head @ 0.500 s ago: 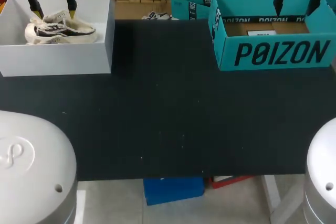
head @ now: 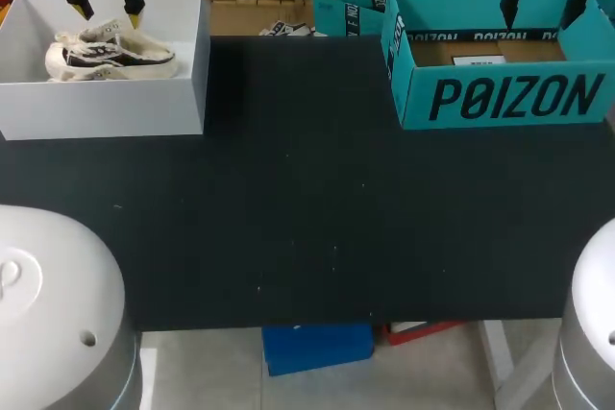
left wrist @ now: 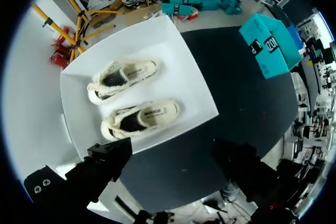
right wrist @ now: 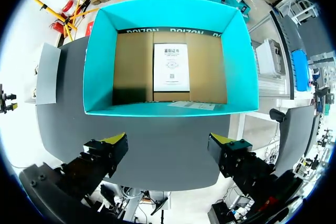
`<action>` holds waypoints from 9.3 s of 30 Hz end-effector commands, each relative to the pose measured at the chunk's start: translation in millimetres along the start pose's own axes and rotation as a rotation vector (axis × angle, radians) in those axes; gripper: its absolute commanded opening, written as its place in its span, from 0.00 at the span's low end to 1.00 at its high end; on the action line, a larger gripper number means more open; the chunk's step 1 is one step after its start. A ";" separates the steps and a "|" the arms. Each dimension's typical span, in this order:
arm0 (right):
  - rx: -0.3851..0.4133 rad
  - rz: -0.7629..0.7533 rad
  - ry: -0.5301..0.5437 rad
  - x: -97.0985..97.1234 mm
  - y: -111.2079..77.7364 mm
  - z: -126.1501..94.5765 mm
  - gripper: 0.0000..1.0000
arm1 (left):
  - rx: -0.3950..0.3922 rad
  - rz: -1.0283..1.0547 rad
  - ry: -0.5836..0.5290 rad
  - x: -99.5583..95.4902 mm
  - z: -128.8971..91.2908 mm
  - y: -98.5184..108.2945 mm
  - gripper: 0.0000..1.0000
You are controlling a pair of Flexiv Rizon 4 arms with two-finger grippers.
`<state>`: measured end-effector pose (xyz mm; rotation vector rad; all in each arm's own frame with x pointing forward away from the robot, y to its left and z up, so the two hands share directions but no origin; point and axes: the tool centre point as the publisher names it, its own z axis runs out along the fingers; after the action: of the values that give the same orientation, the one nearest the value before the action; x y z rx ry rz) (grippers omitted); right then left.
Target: Take the shoe out of the shoebox, open the shoe tongue, remove and reinsert the insole, then place the shoe into the shoebox
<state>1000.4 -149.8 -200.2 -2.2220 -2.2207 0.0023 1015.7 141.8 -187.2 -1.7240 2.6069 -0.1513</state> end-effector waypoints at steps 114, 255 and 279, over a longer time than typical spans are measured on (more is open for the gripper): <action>0.000 0.000 0.000 -0.1 0.1 -0.2 1.00 | -0.186 1.013 0.043 -126.4 192.6 -39.5 0.30; 0.000 0.000 0.000 -0.1 0.1 -0.2 1.00 | -0.081 1.030 0.019 -117.4 186.7 -28.8 0.63; 0.000 0.000 0.000 -0.1 0.1 -0.2 1.00 | -0.105 1.033 0.039 -115.4 209.5 -26.6 0.00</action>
<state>1000.4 -150.0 -200.1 -2.2215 -2.2206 0.0014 1100.6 221.5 -399.8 -0.2169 3.1645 -0.0217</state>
